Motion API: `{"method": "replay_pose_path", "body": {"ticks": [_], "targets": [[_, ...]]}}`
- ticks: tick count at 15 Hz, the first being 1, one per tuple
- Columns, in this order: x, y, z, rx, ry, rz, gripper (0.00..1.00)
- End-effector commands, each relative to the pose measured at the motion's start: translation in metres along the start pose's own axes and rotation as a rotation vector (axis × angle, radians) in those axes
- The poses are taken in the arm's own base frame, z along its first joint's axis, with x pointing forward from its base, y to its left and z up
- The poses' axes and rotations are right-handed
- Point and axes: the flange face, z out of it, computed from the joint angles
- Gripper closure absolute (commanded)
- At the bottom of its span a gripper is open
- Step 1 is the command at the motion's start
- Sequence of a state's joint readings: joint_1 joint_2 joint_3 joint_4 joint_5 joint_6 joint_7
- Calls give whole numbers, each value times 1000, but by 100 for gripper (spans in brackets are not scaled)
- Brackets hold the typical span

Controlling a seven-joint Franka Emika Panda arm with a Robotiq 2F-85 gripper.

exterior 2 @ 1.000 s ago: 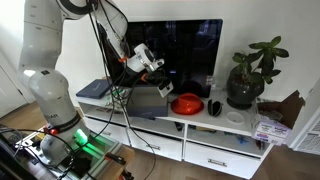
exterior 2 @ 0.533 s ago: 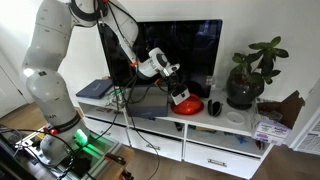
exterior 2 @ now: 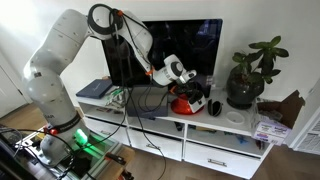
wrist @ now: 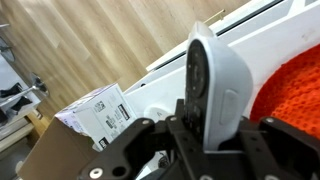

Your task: Take the white thing out of the box

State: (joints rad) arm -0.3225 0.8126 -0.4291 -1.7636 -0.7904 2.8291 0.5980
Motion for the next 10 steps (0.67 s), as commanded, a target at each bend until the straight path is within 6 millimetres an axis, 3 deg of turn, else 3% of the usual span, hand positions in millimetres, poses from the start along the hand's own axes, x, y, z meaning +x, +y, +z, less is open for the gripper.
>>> {"method": "replay_pose_path", "body": {"ticks": [1,5,6,10], "targets": [[11,-19,45,74,16,-40,94],[14,-39,77,126,5,-37,94],[2,-39,64,109,-5,-42,75],[7,-47,76,119,-2,-39,75]]}}
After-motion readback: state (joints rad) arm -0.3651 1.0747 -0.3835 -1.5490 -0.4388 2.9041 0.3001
